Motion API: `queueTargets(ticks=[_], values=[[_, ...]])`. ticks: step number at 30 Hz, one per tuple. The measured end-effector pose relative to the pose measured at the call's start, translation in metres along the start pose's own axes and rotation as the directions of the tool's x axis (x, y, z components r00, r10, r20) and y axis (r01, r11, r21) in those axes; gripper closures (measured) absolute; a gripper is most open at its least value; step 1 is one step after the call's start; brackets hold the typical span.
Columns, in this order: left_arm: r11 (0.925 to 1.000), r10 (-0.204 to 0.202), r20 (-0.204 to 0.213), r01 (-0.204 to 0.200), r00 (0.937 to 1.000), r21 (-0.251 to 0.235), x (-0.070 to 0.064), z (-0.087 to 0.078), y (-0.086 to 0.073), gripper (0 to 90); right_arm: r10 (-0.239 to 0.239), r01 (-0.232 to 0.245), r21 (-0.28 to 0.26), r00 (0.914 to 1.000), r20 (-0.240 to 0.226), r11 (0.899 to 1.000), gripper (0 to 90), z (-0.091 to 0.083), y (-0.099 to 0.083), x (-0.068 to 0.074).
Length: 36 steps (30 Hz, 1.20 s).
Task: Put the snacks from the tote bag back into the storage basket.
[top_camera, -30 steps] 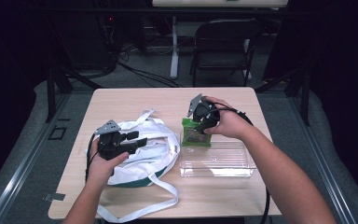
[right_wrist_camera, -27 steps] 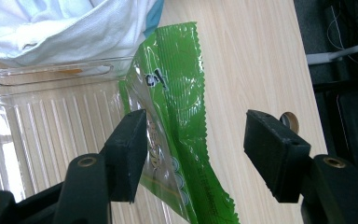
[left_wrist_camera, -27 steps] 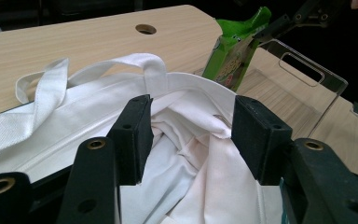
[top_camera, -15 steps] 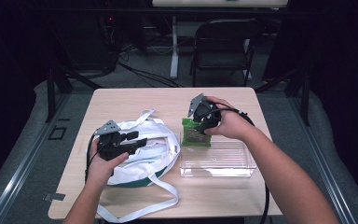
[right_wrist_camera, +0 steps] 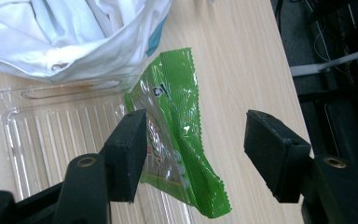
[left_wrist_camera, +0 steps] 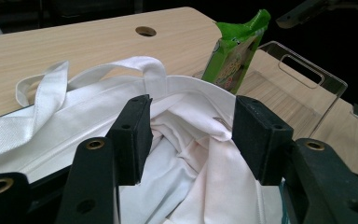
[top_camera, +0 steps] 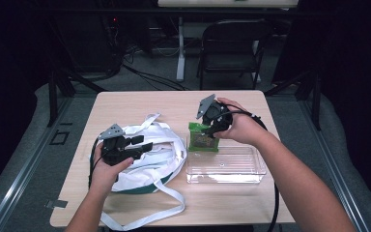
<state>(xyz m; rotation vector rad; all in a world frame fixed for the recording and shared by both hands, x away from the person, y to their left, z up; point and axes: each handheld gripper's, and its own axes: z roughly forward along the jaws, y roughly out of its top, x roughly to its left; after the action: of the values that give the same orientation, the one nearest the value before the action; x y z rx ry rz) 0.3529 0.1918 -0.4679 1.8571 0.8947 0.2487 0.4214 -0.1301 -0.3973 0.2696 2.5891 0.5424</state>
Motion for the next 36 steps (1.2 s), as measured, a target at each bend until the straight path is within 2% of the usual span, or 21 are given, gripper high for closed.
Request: queueTargets(ticks=[20,24,29,30,33,36], values=[[0.9999,0.0,0.003,0.0,1.0,-0.013,0.0,0.001,0.001,47.4,0.06,-0.059,-0.05,0.9982,0.011,0.997,40.2,-0.028,-0.002,0.009],[0.9999,0.0,0.003,0.0,1.0,-0.014,0.0,0.001,0.001,47.4,0.088,-0.086,-0.066,0.9959,0.02,0.994,41.3,-0.034,-0.005,0.01],[0.9999,-0.003,0.002,0.003,1.0,-0.015,0.0,0.0,0.002,47.4,0.147,-0.144,-0.101,0.9887,0.03,0.984,44.0,-0.041,-0.014,0.013],[0.9999,-0.002,0.003,0.002,1.0,-0.014,0.0,-0.001,0.002,47.4,0.171,-0.167,-0.117,0.9849,0.025,0.979,44.7,-0.042,-0.017,0.014],[0.9999,0.0,0.003,0.0,1.0,-0.015,0.0,0.0,0.001,47.4,0.207,-0.204,-0.124,0.9782,0.014,0.971,46.2,-0.044,-0.023,0.018],[0.9999,0.0,0.002,0.0,1.0,-0.014,-0.001,0.001,0.001,47.4,0.247,-0.244,-0.148,0.9691,-0.002,0.958,48.7,-0.046,-0.029,0.023]])
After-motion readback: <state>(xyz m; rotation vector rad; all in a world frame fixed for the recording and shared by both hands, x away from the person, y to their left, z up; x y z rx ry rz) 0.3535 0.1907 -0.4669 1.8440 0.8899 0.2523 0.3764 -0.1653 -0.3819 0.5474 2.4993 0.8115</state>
